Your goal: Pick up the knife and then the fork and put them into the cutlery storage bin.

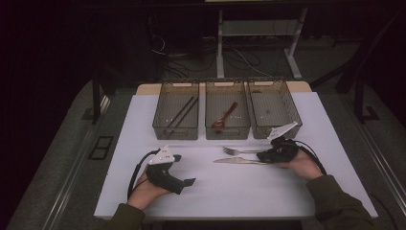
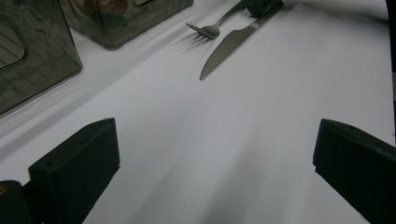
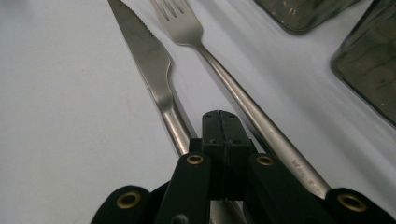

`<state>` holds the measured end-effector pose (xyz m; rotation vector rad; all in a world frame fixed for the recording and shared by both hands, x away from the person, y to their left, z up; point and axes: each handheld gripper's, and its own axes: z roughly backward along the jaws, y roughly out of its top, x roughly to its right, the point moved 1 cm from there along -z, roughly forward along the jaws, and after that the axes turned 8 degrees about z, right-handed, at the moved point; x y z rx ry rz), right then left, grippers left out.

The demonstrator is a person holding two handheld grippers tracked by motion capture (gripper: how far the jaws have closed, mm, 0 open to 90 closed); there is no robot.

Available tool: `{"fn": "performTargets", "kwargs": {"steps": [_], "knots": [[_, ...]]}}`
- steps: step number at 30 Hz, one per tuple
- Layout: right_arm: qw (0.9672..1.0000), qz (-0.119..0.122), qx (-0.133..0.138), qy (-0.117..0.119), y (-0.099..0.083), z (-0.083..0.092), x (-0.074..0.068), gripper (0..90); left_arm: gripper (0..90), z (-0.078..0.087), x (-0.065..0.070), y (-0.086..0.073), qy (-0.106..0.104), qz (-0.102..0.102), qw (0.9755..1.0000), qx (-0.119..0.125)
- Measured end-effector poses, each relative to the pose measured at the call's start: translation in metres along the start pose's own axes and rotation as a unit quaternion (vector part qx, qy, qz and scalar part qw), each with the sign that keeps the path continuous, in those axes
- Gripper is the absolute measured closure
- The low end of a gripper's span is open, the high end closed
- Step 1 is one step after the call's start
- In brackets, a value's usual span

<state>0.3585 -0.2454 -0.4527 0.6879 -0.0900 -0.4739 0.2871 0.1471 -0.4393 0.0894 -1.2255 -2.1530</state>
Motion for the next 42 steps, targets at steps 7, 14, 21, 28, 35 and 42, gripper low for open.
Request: {"fn": "performTargets", "kwargs": {"steps": [7,14,21,28,35,42], "knots": [[0.9999,0.012,-0.011,0.002,-0.001,0.002,-0.005,88.8,0.0,0.000,0.001,0.000,-0.002,0.001,1.0000,0.000],[0.9997,0.013,-0.021,-0.007,-0.008,0.011,-0.001,88.9,0.0,0.000,0.001,0.000,-0.004,-0.001,1.0000,-0.001],[0.9995,0.018,-0.027,0.001,-0.011,0.013,-0.005,88.9,0.0,-0.001,0.001,0.000,-0.005,-0.002,1.0000,-0.002],[0.9991,0.024,-0.032,0.014,-0.012,0.014,-0.011,88.9,0.0,-0.001,0.001,0.000,-0.005,-0.002,1.0000,-0.001],[0.9977,0.045,-0.045,0.026,-0.012,0.015,-0.021,88.9,0.0,0.000,0.002,0.000,-0.006,-0.003,1.0000,-0.002],[0.9964,0.058,-0.054,0.031,-0.011,0.015,-0.030,88.8,0.0,0.000,0.002,0.000,-0.007,-0.002,1.0000,0.000]]}}
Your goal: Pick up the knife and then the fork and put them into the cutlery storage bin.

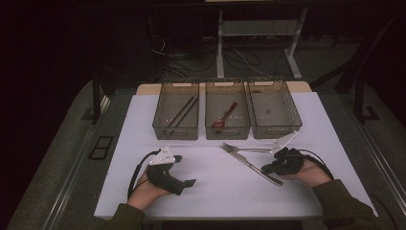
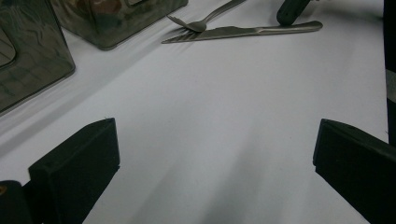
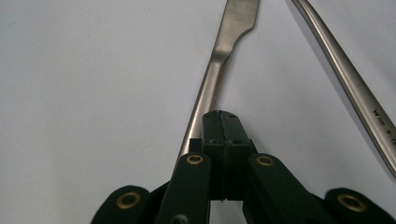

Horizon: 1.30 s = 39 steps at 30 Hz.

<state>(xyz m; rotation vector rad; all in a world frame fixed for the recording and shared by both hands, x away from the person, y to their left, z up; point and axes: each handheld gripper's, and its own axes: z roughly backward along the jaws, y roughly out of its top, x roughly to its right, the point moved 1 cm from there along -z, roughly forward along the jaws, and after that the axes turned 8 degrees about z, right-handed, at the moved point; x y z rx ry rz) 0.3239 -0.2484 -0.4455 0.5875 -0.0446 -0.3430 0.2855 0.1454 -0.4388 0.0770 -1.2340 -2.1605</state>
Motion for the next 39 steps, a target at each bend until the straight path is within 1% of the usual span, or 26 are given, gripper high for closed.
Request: {"fn": "performTargets", "kwargs": {"steps": [2,3,5,8,10,13,16,18,22,24,26,27,29,30,33,34,35,36,37,39], "knots": [[1.0000,-0.006,-0.002,-0.001,0.001,0.002,0.000,88.7,0.0,0.000,0.000,0.000,0.000,0.000,1.0000,0.000],[0.9999,-0.016,0.004,-0.003,0.002,0.004,-0.001,88.1,0.0,0.000,0.000,0.000,-0.001,-0.001,1.0000,0.001],[0.9995,-0.029,0.007,-0.007,0.005,0.009,-0.003,82.0,0.0,0.001,0.000,0.000,-0.001,-0.001,1.0000,0.001],[0.9989,-0.042,-0.003,-0.021,0.015,0.015,-0.008,75.3,0.0,0.000,0.000,0.000,-0.001,-0.001,1.0000,0.001],[0.9982,-0.048,-0.019,-0.030,0.022,0.016,-0.010,71.6,0.0,0.000,0.000,0.000,-0.001,-0.001,1.0000,0.001],[0.9967,-0.053,-0.049,-0.037,0.035,0.011,-0.012,69.6,0.0,0.000,0.001,0.001,-0.001,-0.001,1.0000,0.001],[0.9950,-0.047,-0.076,-0.044,0.046,0.002,-0.012,69.6,0.0,0.000,0.001,0.001,-0.002,-0.001,1.0000,0.001],[0.9931,-0.050,-0.096,-0.046,0.051,-0.003,-0.011,69.6,0.0,0.000,0.001,0.001,-0.002,-0.002,1.0000,0.000],[0.9907,-0.052,-0.120,-0.036,0.057,-0.013,-0.010,70.0,0.0,0.000,0.001,0.000,-0.002,-0.003,1.0000,0.000],[0.9892,-0.051,-0.132,-0.038,0.060,-0.017,-0.009,70.5,0.0,0.000,0.001,0.000,-0.002,-0.004,1.0000,-0.001],[0.9867,-0.053,-0.148,-0.043,0.062,-0.021,-0.007,71.1,0.0,0.000,0.001,0.000,-0.003,-0.005,1.0000,-0.003],[0.9858,-0.053,-0.153,-0.044,0.063,-0.022,-0.007,71.7,0.0,0.000,0.001,0.000,-0.003,-0.005,1.0000,-0.003],[0.9852,-0.050,-0.159,-0.040,0.065,-0.025,-0.006,72.7,0.0,0.000,0.001,0.000,-0.003,-0.005,1.0000,-0.002],[0.9847,-0.044,-0.163,-0.043,0.066,-0.026,-0.005,73.7,0.0,0.000,0.001,0.000,-0.003,-0.005,1.0000,-0.002],[0.9830,-0.042,-0.173,-0.043,0.069,-0.028,-0.005,74.0,0.0,0.000,0.002,0.000,-0.002,-0.006,1.0000,-0.003],[0.9828,-0.037,-0.176,-0.043,0.070,-0.029,-0.006,74.1,0.0,-0.001,0.002,0.000,-0.002,-0.006,1.0000,-0.004],[0.9816,-0.036,-0.182,-0.045,0.071,-0.029,-0.006,74.1,0.0,-0.001,0.002,0.000,-0.003,-0.007,1.0000,-0.004],[0.9814,-0.040,-0.183,-0.042,0.073,-0.030,-0.008,74.3,0.0,-0.001,0.002,0.000,-0.002,-0.007,1.0000,-0.005],[0.9797,-0.029,-0.192,-0.050,0.073,-0.031,-0.007,74.4,0.0,-0.001,0.002,0.000,-0.002,-0.008,0.9999,-0.006],[0.9782,-0.034,-0.199,-0.049,0.076,-0.032,-0.009,74.7,0.0,-0.002,0.003,0.000,-0.003,-0.008,0.9999,-0.006]]}}
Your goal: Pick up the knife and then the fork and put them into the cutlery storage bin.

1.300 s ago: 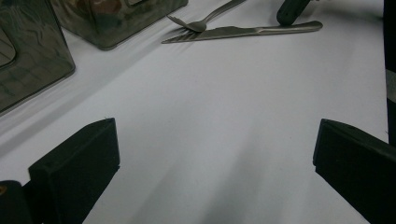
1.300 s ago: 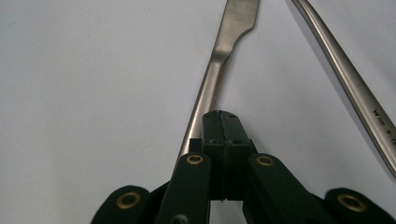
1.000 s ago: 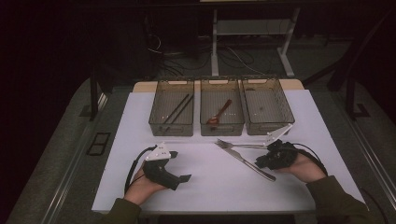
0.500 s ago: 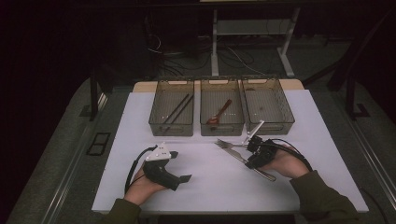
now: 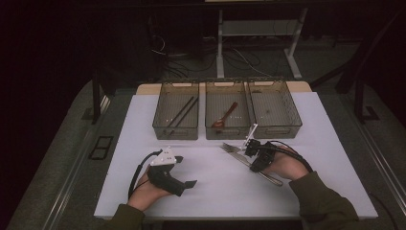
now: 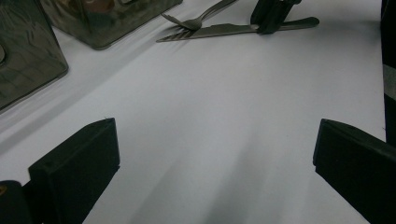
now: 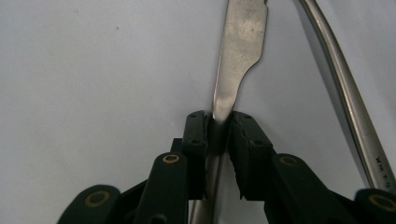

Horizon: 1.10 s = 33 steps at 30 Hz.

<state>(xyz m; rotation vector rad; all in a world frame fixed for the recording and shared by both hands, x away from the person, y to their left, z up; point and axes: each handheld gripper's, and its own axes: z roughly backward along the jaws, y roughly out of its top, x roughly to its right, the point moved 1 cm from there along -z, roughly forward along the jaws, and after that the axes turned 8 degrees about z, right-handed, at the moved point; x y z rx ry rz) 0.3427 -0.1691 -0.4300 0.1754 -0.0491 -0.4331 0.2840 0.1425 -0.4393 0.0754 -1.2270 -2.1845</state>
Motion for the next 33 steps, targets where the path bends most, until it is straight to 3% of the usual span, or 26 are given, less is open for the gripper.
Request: {"fn": "performTargets", "kwargs": {"steps": [6,15,19,27,33], "knots": [[0.9999,-0.003,-0.017,0.002,0.004,-0.001,0.001,76.9,0.0,-0.001,0.001,0.000,0.000,-0.001,1.0000,-0.003],[1.0000,0.007,-0.006,0.002,0.000,0.001,0.003,78.8,0.0,-0.001,0.000,0.000,-0.001,-0.003,1.0000,-0.004],[0.9998,0.010,0.007,0.015,-0.004,0.004,0.002,78.9,0.0,-0.001,0.000,0.000,-0.002,-0.003,1.0000,-0.004],[0.9972,0.021,0.059,0.040,-0.013,0.017,0.003,79.0,0.0,0.000,0.000,0.000,-0.003,-0.002,1.0000,-0.002],[0.9918,0.023,0.111,0.058,-0.019,0.023,0.008,79.0,0.0,0.001,0.000,0.000,-0.004,-0.004,1.0000,-0.001]]}}
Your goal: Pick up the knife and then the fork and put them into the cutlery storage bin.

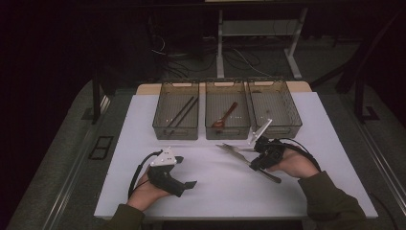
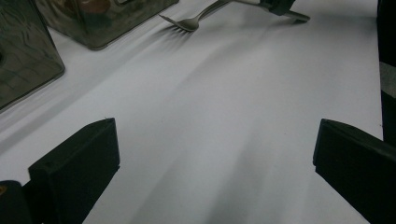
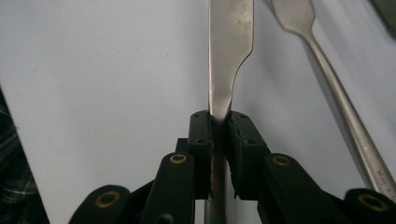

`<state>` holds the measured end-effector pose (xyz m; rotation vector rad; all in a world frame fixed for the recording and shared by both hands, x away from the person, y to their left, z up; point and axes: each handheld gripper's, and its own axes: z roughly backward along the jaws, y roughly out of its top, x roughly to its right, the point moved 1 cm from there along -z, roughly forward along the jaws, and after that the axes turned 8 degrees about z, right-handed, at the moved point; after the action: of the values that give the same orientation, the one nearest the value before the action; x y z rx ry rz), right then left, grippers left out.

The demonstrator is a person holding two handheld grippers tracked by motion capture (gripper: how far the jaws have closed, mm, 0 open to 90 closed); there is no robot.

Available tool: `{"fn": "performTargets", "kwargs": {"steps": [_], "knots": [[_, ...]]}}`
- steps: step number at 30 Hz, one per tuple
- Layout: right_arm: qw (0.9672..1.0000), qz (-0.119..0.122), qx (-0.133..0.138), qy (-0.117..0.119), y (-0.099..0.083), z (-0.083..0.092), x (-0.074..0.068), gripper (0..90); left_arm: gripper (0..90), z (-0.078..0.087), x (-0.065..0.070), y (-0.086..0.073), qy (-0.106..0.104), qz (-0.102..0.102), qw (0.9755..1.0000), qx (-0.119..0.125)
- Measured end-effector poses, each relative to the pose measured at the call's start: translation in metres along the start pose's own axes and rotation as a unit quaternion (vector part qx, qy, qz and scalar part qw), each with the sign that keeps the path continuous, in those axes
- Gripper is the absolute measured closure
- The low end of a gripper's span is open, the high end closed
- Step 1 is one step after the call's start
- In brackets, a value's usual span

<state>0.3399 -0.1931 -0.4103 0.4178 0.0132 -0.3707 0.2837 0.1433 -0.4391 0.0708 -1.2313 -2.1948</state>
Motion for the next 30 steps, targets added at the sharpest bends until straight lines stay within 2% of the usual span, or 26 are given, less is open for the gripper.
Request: {"fn": "performTargets", "kwargs": {"steps": [5,13,18,24,30], "knots": [[0.9991,-0.003,0.042,0.002,-0.004,0.008,0.004,79.2,0.0,0.000,0.000,0.000,-0.003,0.000,1.0000,0.005],[0.9945,-0.032,0.100,0.005,-0.011,0.017,0.011,79.3,0.0,0.001,0.000,0.000,-0.010,-0.002,0.9999,0.008],[0.9883,-0.045,0.146,-0.003,-0.016,0.026,0.018,79.3,0.0,0.001,0.000,-0.001,-0.013,-0.002,0.9999,0.011],[0.9773,-0.070,0.200,-0.009,-0.023,0.039,0.024,79.3,0.0,0.001,-0.001,-0.001,-0.009,-0.001,0.9999,0.012],[0.9674,-0.089,0.236,-0.020,-0.030,0.050,0.030,79.3,0.0,0.002,-0.001,-0.001,-0.002,0.005,0.9999,0.012]]}}
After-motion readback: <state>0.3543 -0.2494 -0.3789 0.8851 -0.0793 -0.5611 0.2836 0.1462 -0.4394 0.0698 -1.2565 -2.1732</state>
